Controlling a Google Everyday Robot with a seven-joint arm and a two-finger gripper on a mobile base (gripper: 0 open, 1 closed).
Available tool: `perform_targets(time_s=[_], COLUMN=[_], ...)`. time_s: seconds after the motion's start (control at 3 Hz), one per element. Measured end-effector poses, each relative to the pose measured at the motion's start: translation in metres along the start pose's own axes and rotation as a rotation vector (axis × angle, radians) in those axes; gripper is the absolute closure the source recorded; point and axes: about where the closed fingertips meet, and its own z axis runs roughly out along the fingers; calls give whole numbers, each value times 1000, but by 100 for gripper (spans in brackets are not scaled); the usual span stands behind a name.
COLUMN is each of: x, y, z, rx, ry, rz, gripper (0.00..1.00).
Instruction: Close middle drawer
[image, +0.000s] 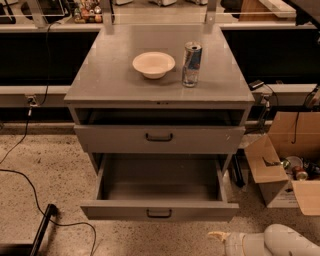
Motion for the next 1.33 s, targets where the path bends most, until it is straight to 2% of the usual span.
perform_targets(time_s=[0.33, 0.67, 1.0, 1.33], x=[-1, -6, -9, -6], y=[1, -22, -63, -98], z=[1, 3, 4, 8], rx=[-2, 20, 94, 171], ry=[-2, -35, -87, -102], rz=[0, -24, -43, -53], gripper=[63, 86, 100, 100])
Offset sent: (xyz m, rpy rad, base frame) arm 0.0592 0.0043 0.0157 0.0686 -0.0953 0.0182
